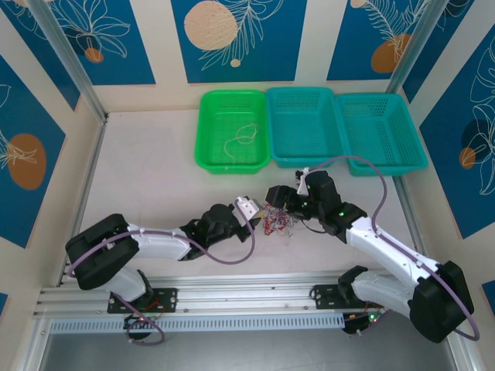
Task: Untangle the cables
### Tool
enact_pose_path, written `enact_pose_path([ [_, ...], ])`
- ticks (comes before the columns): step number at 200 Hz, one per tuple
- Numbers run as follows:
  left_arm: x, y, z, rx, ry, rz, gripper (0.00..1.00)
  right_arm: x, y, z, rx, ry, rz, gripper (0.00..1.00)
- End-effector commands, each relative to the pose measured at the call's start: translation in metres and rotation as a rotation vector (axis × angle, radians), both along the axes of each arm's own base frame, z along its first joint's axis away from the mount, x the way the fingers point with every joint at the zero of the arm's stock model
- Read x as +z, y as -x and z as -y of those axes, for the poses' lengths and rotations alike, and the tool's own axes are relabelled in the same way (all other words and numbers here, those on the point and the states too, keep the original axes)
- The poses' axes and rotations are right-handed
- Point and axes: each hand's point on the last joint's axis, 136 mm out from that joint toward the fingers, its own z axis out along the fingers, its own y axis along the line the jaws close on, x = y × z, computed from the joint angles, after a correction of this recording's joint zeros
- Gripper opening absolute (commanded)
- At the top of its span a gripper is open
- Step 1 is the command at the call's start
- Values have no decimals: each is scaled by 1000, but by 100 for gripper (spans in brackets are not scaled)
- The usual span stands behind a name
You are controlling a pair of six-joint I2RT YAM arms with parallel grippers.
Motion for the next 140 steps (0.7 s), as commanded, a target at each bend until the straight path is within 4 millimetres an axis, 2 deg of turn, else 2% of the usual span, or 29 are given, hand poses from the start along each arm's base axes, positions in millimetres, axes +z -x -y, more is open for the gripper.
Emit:
enact_pose_path([
  [1, 6, -1, -6, 19, 26, 0, 0, -3, 1, -15, -25, -97, -127, 68],
  [19, 7, -1, -7, 21, 34, -3, 0, -19, 3, -20, -16, -76, -196, 65],
  [30, 8, 0, -7, 22, 38, -3, 0, -24, 2, -24, -13, -73, -208, 57],
  [36, 8, 0, -8, 22, 38, -2, 0, -25, 1, -25, -13, -73, -213, 46],
  [46, 8, 0, -8, 24, 38, -2, 0, -28, -1, -24, -29, -64, -220, 18],
  [57, 8, -1, -9, 29, 36, 1, 0, -34, -4, -15, -76, -33, -235, 0],
  [74, 9, -3, -15, 55, 32, 10, 3, -45, -8, 10, -187, 33, -245, 0],
  [91, 9, -4, -24, 82, 19, 19, 6, -60, -9, 53, -347, 123, -255, 0],
  [112, 7, -6, -35, 106, 7, 18, 2, -75, -7, 104, -529, 149, -283, 0],
  [140, 5, -8, -45, 132, 2, 13, 0, -85, 0, 135, -627, 151, -315, 0],
])
